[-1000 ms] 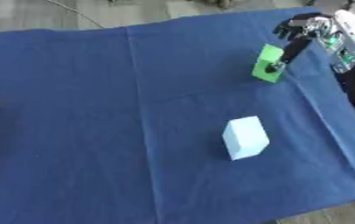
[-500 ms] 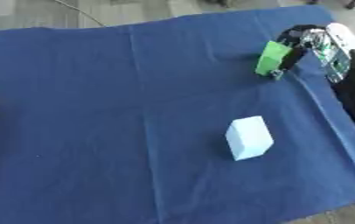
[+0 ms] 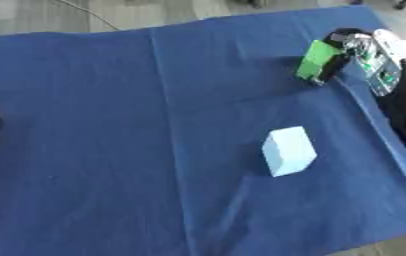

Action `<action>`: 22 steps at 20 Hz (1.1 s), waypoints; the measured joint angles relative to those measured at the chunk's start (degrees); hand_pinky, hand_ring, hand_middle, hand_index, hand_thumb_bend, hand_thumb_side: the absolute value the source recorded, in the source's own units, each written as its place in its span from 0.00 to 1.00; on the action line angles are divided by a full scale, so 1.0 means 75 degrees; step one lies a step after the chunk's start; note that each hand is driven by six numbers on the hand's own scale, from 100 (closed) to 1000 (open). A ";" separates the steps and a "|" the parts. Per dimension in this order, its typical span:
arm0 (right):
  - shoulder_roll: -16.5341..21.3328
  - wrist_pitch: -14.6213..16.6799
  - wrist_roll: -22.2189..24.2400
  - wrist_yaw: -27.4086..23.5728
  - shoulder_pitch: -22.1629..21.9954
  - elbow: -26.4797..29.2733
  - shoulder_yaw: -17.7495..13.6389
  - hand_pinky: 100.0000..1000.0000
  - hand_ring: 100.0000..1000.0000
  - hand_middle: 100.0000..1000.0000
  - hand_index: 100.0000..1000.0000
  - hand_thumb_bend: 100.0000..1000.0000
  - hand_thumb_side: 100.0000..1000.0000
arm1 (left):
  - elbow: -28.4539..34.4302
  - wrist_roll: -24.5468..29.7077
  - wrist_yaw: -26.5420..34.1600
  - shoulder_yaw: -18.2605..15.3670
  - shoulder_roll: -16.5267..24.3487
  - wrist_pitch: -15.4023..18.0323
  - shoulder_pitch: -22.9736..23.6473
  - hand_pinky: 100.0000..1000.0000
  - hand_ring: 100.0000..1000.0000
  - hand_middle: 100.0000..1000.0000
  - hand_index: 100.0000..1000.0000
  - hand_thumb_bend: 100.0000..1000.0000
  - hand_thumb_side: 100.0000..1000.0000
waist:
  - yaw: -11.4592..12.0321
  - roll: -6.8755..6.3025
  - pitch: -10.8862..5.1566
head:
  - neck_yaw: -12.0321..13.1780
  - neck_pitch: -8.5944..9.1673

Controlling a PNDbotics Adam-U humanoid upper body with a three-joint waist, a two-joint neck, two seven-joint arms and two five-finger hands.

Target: Pick up the objects with one hand, pass them to the other hand, and then place them into the box on the other side of the table.

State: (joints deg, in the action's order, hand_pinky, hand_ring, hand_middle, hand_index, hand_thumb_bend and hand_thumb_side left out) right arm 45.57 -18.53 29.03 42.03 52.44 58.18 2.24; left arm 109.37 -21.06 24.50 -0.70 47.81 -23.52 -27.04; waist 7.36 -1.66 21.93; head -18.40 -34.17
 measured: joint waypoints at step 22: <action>-0.0448 -0.1275 -0.1859 -0.1183 -0.1649 0.6896 0.1190 0.75 0.61 0.53 0.64 0.00 0.00 | 0.0022 0.0862 0.0016 0.0932 0.0096 -0.1224 -0.1067 0.79 0.83 0.68 0.86 0.24 0.84 | -0.0232 -0.0059 -0.0381 | 0.0476 -0.0107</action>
State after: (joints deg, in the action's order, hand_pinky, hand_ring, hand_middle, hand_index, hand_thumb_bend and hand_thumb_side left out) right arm 42.20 -28.10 15.09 33.15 40.07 109.90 11.17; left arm 109.54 -14.60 24.62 6.29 48.53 -32.70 -35.04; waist 5.62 -2.10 19.08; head -14.83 -34.98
